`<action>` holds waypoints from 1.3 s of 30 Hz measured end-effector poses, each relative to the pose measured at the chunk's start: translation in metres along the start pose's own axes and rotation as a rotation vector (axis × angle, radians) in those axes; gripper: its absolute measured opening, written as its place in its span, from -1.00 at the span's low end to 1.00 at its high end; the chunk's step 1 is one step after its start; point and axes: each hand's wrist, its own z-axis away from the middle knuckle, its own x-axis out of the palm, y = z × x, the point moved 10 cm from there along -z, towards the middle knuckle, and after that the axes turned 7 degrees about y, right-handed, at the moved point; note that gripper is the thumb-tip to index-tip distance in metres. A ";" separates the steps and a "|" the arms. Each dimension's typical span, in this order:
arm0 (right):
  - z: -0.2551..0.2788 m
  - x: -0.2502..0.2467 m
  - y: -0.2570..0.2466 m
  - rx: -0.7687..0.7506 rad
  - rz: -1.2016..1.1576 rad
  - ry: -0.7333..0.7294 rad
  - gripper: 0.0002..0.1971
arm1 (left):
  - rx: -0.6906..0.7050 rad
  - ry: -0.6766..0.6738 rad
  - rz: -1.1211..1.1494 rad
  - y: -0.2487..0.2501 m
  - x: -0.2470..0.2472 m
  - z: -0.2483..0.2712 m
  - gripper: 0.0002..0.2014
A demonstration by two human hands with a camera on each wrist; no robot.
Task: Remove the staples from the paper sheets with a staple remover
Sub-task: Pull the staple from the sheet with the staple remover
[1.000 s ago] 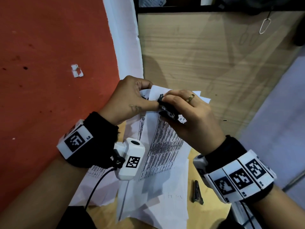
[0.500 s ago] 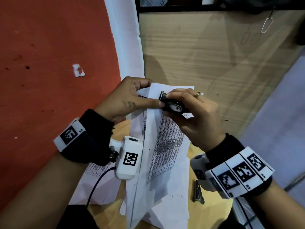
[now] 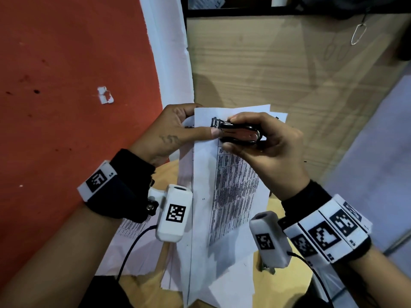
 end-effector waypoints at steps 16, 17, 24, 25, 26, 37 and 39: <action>-0.003 -0.004 -0.004 0.072 0.112 0.088 -0.73 | 0.149 0.095 -0.341 0.014 -0.001 -0.001 -0.56; -0.001 -0.009 0.000 0.074 0.122 0.108 -0.72 | 0.129 0.102 -0.334 0.012 -0.004 -0.002 -0.63; 0.026 -0.020 0.043 0.039 0.414 -0.015 -0.58 | 0.026 0.101 -0.305 -0.002 -0.021 -0.005 -0.82; 0.029 -0.019 0.051 0.049 0.424 -0.050 -0.57 | 0.020 0.088 -0.312 -0.004 -0.021 -0.005 -0.81; 0.029 -0.019 0.056 0.064 0.417 -0.073 -0.57 | 0.013 0.071 -0.317 -0.005 -0.020 -0.006 -0.80; -0.004 0.006 0.063 0.264 0.338 -0.461 -0.52 | -0.009 -0.021 -0.383 -0.018 -0.021 -0.007 -0.79; -0.003 0.005 0.062 0.264 0.348 -0.453 -0.51 | -0.001 0.007 -0.462 -0.021 -0.026 -0.009 -0.80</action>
